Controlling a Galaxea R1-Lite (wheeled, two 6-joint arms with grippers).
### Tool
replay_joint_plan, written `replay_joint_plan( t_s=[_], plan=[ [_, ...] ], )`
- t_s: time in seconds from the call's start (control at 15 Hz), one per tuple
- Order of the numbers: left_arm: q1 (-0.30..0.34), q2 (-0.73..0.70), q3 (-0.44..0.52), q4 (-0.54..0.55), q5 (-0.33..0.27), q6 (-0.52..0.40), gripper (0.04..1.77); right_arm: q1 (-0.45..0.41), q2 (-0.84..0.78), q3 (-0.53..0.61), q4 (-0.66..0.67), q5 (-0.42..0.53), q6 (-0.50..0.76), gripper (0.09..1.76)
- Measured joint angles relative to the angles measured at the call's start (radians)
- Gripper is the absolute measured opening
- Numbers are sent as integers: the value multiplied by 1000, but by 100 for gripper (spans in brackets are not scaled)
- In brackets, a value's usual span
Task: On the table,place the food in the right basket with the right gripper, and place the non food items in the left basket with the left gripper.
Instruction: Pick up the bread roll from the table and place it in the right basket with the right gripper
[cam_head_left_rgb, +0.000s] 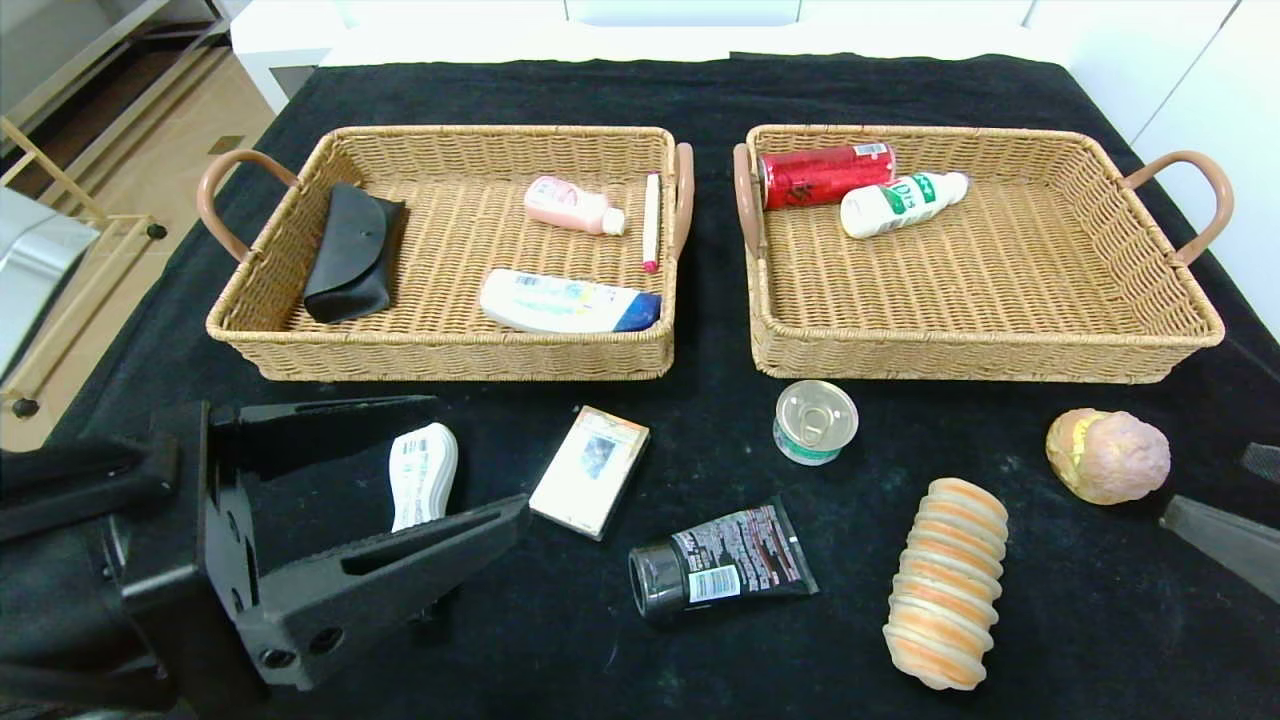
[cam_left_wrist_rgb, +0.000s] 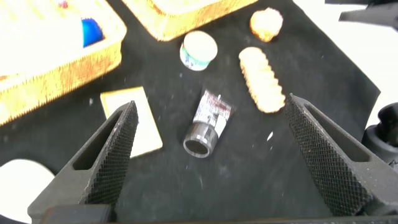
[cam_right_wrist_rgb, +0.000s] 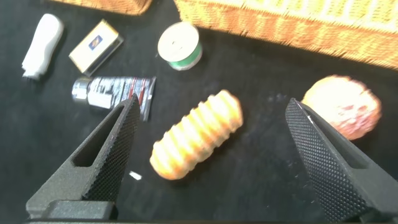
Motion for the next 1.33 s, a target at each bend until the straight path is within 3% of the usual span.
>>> replay_joint_plan(
  t_s=[0.67, 0.8, 1.13, 1.33],
  plan=[
    [33, -9, 21, 0, 23, 7, 172, -37, 30, -19, 3, -9, -51, 171],
    [33, -12, 21, 0, 24, 8, 172, -60, 56, -71, 20, -57, -37, 171],
    [34, -22, 23, 2, 23, 9, 172, -91, 136, -324, 364, -168, 28, 171],
    [33, -26, 19, 2, 32, 9, 172, -177, 225, -405, 404, -177, 54, 171]
  ],
)
